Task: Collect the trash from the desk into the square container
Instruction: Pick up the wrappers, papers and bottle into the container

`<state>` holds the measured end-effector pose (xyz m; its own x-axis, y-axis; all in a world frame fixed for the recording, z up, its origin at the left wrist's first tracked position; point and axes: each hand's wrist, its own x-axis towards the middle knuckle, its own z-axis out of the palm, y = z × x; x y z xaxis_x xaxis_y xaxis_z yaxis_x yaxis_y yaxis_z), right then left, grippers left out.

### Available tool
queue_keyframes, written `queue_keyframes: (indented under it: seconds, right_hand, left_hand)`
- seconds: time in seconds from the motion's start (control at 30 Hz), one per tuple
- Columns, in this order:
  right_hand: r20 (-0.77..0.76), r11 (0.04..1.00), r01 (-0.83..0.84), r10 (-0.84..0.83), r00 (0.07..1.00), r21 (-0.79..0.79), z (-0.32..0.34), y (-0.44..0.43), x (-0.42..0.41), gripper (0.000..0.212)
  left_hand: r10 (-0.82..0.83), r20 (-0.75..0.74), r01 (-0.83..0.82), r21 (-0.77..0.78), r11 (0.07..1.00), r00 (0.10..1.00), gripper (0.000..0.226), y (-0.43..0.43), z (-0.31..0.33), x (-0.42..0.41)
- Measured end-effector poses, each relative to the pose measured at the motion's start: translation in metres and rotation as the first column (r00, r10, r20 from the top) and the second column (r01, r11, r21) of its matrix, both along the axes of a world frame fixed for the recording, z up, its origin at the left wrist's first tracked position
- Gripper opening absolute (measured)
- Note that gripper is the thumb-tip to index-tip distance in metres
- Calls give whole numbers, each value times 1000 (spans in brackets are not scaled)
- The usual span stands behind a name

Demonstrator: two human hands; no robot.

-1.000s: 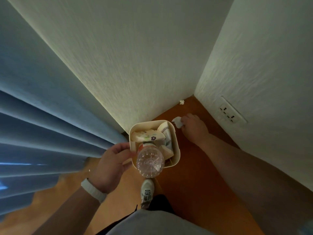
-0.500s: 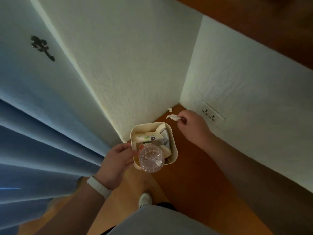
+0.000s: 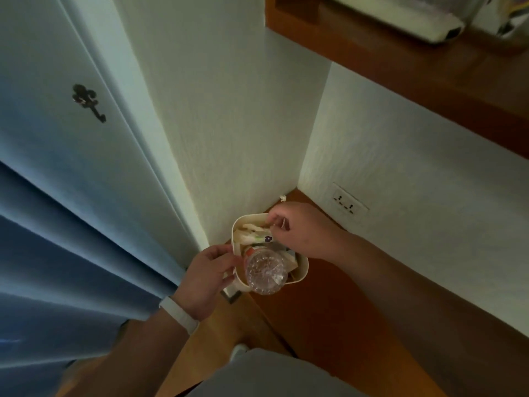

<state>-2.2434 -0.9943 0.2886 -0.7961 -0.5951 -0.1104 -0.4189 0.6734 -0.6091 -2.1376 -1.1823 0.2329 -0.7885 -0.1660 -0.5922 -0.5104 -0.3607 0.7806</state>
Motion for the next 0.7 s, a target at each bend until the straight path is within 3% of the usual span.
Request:
queue_keyframes:
  seconds: [0.13,0.23,0.47,0.6,0.7]
  right_hand:
    - [-58,998,37,-40,997,-54,-12,1,-10,19]
    - [-110,996,84,-86,990,-26,-25,3,-29,19]
    - [-2,977,215,-215,977,13,-68,-7,-81,33]
    - [37,983,184,-185,982,24,-94,-15,-111,25]
    - [10,974,190,-193,981,121,-122,-13,-137,19]
  left_hand:
    - [21,16,-21,-2,1000,1000,37,-8,-3,1]
    - [53,11,-53,25,998,999,31,-12,-7,-1]
    - [108,25,-108,-5,994,994,39,-7,-15,-9]
    - [120,60,-118,-30,993,991,35,-7,-26,-20]
    - [128,81,-129,2,992,988,28,-5,-31,-25]
